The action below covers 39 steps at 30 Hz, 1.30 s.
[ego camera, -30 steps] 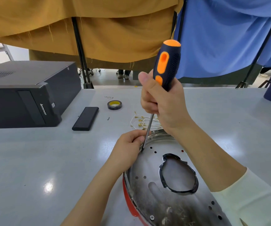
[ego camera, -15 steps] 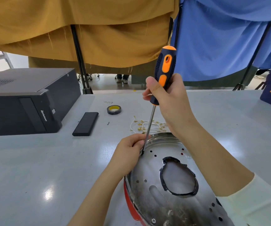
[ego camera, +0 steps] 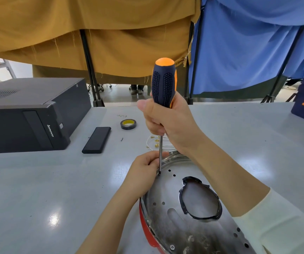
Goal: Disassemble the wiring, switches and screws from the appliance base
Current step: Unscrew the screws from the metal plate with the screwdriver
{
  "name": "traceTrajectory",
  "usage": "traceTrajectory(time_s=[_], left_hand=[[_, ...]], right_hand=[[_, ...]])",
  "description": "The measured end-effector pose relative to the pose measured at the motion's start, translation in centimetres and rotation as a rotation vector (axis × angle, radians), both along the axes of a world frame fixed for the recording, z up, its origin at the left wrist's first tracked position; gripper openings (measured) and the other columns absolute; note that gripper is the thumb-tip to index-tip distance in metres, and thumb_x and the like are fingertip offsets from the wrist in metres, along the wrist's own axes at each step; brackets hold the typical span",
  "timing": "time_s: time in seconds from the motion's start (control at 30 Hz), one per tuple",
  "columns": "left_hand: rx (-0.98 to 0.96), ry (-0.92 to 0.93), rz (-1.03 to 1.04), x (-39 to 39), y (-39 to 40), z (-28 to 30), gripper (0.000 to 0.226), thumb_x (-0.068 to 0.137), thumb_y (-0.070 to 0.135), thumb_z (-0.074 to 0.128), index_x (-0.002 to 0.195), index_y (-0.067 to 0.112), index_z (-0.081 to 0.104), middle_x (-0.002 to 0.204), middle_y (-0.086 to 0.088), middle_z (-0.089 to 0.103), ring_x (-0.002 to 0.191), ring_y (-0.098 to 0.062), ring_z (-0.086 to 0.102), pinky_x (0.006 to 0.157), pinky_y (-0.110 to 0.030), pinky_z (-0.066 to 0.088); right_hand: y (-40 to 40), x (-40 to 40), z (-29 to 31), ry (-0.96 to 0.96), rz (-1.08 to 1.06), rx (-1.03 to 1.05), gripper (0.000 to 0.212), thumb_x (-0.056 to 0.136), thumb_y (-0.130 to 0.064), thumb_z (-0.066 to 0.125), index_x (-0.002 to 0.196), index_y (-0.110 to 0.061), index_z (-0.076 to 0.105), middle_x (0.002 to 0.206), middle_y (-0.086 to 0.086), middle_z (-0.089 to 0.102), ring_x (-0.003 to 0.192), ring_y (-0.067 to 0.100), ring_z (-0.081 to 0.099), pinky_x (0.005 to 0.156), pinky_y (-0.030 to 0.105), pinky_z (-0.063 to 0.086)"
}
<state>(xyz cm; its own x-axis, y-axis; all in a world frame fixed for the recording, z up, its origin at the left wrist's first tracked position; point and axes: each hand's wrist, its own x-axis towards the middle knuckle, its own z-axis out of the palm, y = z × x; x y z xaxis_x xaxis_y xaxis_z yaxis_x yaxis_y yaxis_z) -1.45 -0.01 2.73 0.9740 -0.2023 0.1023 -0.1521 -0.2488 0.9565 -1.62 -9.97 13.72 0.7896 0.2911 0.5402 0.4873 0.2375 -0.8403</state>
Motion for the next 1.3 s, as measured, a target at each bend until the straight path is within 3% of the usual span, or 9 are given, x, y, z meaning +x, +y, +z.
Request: traceTrajectory(time_s=[0.13, 0.23, 0.33, 0.47, 0.6, 0.73, 0.93, 1.13, 1.3], left_hand=[[0.005, 0.008, 0.008, 0.1, 0.1, -0.1, 0.035, 0.098, 0.013, 0.045, 0.1, 0.039, 0.069, 0.102, 0.02, 0.069, 0.098, 0.007, 0.06, 0.069, 0.001, 0.041], [0.007, 0.014, 0.007, 0.1, 0.0, -0.2, 0.035, 0.098, 0.012, 0.044, 0.104, 0.035, 0.071, 0.101, 0.019, 0.07, 0.096, 0.008, 0.06, 0.068, 0.002, 0.041], [-0.016, 0.018, 0.005, 0.2, 0.0, -0.3, 0.035, 0.098, 0.013, 0.046, 0.101, 0.036, 0.071, 0.099, 0.02, 0.071, 0.095, 0.008, 0.062, 0.07, 0.001, 0.041], [-0.036, 0.009, -0.006, 0.1, 0.0, -0.2, 0.037, 0.097, 0.011, 0.047, 0.092, 0.039, 0.071, 0.09, 0.026, 0.071, 0.087, 0.014, 0.061, 0.067, 0.002, 0.041], [-0.031, -0.003, 0.004, 0.2, 0.1, -0.2, 0.04, 0.097, 0.011, 0.049, 0.086, 0.043, 0.069, 0.087, 0.029, 0.07, 0.085, 0.015, 0.061, 0.066, 0.002, 0.04], [-0.009, -0.017, 0.011, 0.2, 0.1, -0.2, 0.042, 0.097, 0.011, 0.047, 0.083, 0.045, 0.067, 0.082, 0.03, 0.069, 0.081, 0.018, 0.059, 0.063, 0.002, 0.039], [0.008, -0.012, 0.008, 0.3, 0.1, -0.4, 0.04, 0.098, 0.012, 0.046, 0.088, 0.044, 0.067, 0.094, 0.026, 0.067, 0.084, 0.022, 0.056, 0.063, 0.004, 0.037], [-0.007, -0.017, 0.004, 0.4, 0.1, -0.4, 0.039, 0.097, 0.01, 0.047, 0.087, 0.043, 0.066, 0.091, 0.029, 0.065, 0.083, 0.023, 0.055, 0.066, 0.004, 0.037], [0.001, -0.009, 0.008, 0.4, 0.2, -0.6, 0.037, 0.098, 0.012, 0.046, 0.091, 0.041, 0.068, 0.094, 0.023, 0.068, 0.081, 0.019, 0.057, 0.064, 0.003, 0.038]], right_hand=[[-0.5, -0.9, 0.0, -0.061, -0.274, -0.119, 0.03, 0.088, -0.018, 0.066, 0.098, -0.007, 0.039, 0.073, 0.013, 0.045, 0.059, 0.024, 0.049, 0.05, 0.022, 0.043], [-0.7, -1.3, -0.3, -0.12, -0.519, -0.144, 0.034, 0.081, -0.032, 0.073, 0.089, -0.017, 0.044, 0.074, 0.008, 0.049, 0.067, 0.025, 0.052, 0.059, 0.035, 0.049], [-0.7, -1.3, -0.4, -0.076, -0.588, -0.036, 0.022, 0.085, -0.032, 0.069, 0.093, -0.017, 0.054, 0.079, 0.008, 0.06, 0.068, 0.019, 0.06, 0.061, 0.029, 0.051], [-0.5, -0.8, -0.3, -0.013, -0.525, 0.062, 0.02, 0.093, -0.025, 0.06, 0.08, -0.016, 0.047, 0.06, -0.006, 0.043, 0.05, 0.011, 0.042, 0.052, 0.027, 0.041], [-1.3, -0.8, 0.1, 0.059, -0.192, 0.212, 0.039, 0.089, -0.016, 0.063, 0.061, -0.017, 0.034, 0.046, -0.004, 0.027, 0.036, 0.011, 0.022, 0.039, 0.018, 0.024], [-1.4, -0.7, -0.4, -0.034, -0.075, 0.122, 0.018, 0.088, -0.011, 0.058, 0.08, -0.01, 0.043, 0.051, -0.002, 0.034, 0.039, 0.011, 0.031, 0.042, 0.022, 0.034], [-1.1, -0.2, -1.0, -0.048, -0.284, 0.097, 0.025, 0.083, -0.024, 0.064, 0.096, -0.016, 0.044, 0.078, 0.0, 0.054, 0.064, 0.013, 0.056, 0.068, 0.033, 0.053], [-1.4, -0.1, -1.2, 0.077, -0.076, 0.273, 0.021, 0.094, -0.025, 0.044, 0.108, -0.011, 0.051, 0.08, -0.001, 0.055, 0.065, 0.012, 0.045, 0.057, 0.023, 0.036], [-1.0, -0.2, -1.2, 0.1, -0.113, 0.27, 0.024, 0.086, -0.02, 0.058, 0.097, -0.012, 0.038, 0.075, 0.003, 0.048, 0.057, 0.014, 0.04, 0.049, 0.024, 0.029]])
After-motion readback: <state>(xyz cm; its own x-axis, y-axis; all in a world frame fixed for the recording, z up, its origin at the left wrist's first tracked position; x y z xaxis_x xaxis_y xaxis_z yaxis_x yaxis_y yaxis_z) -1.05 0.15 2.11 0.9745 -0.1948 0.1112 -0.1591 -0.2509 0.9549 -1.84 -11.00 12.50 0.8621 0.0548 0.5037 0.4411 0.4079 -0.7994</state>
